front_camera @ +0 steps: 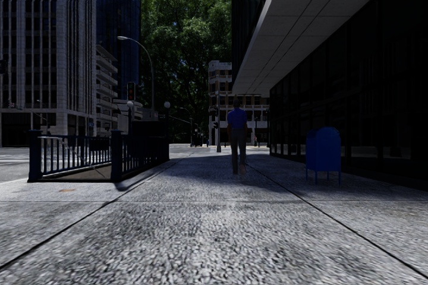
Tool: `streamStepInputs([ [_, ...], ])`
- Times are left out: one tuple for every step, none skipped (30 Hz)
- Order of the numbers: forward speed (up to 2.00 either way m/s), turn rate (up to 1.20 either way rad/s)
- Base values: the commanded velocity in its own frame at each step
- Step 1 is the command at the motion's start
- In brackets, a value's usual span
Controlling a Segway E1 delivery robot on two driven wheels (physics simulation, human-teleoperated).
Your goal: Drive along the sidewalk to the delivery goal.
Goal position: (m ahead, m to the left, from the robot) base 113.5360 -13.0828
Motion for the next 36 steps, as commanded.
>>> streamStepInputs([
  [2.00,0.00],
  [2.00,0.00],
  [2.00,0.00],
  [2.00,0.00],
  [2.00,0.00],
  [2.00,0.00],
  [2.00,0.00],
  [2.00,0.00],
  [2.00,0.00],
  [2.00,0.00],
  [2.00,0.00],
  [2.00,0.00],
  [2.00,0.00],
  [2.00,0.00],
  [2.00,0.00],
  [2.00,0.00],
  [2.00,0.00],
  [2.00,0.00],
  [2.00,0.00],
  [2.00,0.00],
  [2.00,0.00],
  [2.00,0.00],
  [2.00,0.00],
  [2.00,0.00],
  [2.00,0.00],
  [2.00,0.00],
  [2.00,0.00],
  [2.00,0.00],
  [2.00,0.00],
  [2.00,0.00],
  [2.00,0.00],
  [2.00,0.00],
  [2.00,0.00],
  [2.00,0.00],
  [2.00,0.00],
  [2.00,0.00],
])
